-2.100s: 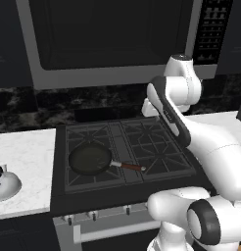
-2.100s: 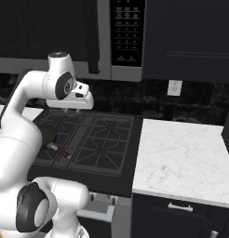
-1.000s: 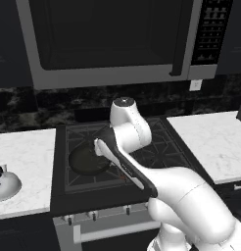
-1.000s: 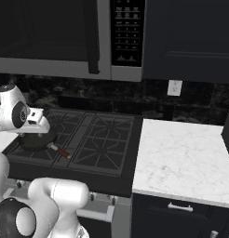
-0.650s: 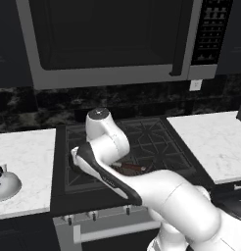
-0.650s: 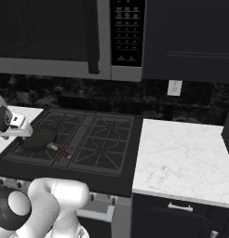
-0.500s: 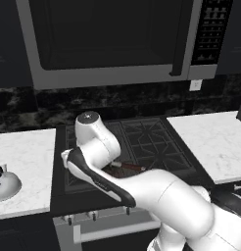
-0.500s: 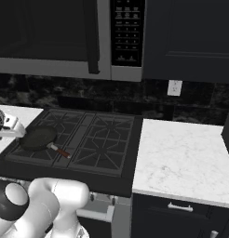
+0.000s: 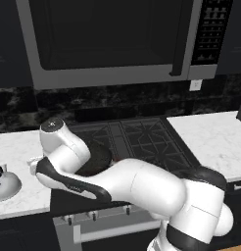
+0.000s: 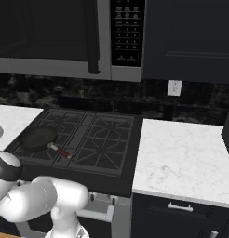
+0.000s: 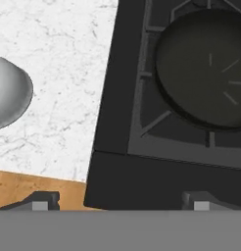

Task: Pick the kettle from the counter and place it on a stove burner. Then turn the burner on.

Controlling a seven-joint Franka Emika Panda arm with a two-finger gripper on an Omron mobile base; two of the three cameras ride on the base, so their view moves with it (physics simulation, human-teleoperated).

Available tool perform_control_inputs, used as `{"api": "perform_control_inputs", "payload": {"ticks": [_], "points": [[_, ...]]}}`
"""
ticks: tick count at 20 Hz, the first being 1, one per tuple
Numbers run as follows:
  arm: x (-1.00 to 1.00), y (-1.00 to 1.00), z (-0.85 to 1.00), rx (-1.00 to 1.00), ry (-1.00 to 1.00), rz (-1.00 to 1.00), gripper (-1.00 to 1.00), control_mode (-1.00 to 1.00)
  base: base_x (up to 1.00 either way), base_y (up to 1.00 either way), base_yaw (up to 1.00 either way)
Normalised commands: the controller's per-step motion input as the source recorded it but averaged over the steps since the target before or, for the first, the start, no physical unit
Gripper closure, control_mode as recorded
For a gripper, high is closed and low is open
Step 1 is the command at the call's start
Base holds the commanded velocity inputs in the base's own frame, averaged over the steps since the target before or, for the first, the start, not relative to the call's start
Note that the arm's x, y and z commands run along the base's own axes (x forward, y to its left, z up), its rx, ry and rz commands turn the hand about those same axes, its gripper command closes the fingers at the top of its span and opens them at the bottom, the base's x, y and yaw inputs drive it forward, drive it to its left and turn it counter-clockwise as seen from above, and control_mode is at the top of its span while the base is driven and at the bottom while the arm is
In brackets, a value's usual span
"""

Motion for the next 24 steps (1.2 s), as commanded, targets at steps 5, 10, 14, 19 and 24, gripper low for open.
{"api": "perform_control_inputs", "payload": {"ticks": [5, 10, 14, 19, 24], "points": [[0.03, 0.99, -0.04, 0.00, 0.05, 0.00, -1.00, -1.00, 0.00, 0.00, 0.00], [0.13, 0.68, -0.05, -0.03, -0.01, -0.09, -1.00, -1.00, 0.00, 0.00, 0.00], [0.01, 0.39, -0.11, 0.00, -0.04, -0.08, -1.00, -1.00, 0.00, 0.00, 0.00], [0.00, 0.66, -0.15, 0.00, 0.05, 0.00, -1.00, -1.00, 0.00, 0.00, 0.00], [0.01, 0.65, -0.23, 0.00, 0.11, 0.00, -1.00, -1.00, 0.00, 0.00, 0.00]]}}
